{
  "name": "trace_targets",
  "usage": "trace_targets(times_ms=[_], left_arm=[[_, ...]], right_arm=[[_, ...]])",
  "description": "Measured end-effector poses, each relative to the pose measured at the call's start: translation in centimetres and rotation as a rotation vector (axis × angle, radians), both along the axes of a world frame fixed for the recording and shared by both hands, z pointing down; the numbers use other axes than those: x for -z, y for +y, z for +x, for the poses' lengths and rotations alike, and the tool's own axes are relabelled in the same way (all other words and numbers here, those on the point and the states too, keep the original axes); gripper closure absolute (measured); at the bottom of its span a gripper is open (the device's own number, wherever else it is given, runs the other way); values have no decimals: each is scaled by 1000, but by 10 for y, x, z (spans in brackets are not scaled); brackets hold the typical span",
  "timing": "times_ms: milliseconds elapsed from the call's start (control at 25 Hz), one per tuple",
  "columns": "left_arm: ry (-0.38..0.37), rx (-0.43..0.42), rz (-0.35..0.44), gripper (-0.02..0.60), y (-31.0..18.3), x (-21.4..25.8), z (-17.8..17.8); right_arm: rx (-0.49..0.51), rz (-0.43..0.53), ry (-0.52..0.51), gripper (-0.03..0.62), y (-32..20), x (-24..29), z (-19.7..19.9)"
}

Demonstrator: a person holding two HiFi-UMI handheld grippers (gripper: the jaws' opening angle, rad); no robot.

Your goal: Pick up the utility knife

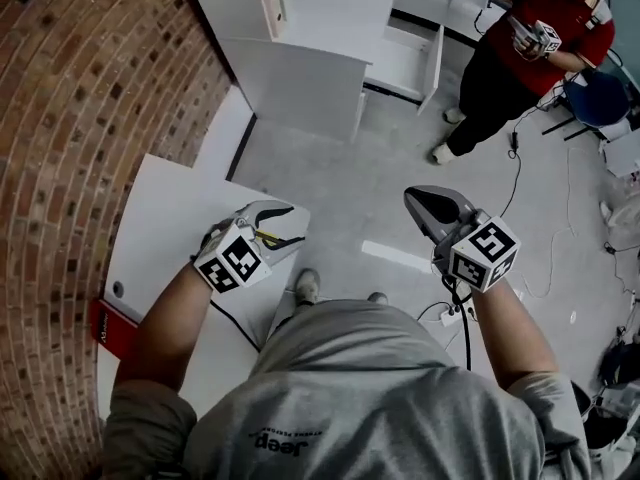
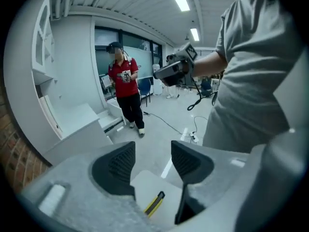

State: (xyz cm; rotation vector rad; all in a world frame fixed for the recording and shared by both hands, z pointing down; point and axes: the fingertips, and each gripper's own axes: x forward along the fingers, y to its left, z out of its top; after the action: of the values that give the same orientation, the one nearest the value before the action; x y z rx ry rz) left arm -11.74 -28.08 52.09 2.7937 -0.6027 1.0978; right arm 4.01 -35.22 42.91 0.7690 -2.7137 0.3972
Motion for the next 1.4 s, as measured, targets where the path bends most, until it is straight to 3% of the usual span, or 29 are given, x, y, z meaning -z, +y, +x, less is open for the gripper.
trace_targets(times_ms=[320, 560, 880, 1240, 1400], left_arm=[[-196, -117, -74, 331, 21, -80, -83], [-325, -225, -62, 331, 21, -131, -123], [-400, -427, -101, 331, 27, -175, -133], [-397, -505, -125, 331, 25, -198, -130], [-424, -594, -155, 340, 37, -215, -132]], right_arm=[[216, -39, 86, 585, -5, -58, -128], [319, -94, 148, 585, 7, -107, -187], [334, -170, 186, 585, 16, -150, -209], [307, -229, 186, 585, 24, -174, -209], [285, -239, 178, 585, 23, -178, -204]])
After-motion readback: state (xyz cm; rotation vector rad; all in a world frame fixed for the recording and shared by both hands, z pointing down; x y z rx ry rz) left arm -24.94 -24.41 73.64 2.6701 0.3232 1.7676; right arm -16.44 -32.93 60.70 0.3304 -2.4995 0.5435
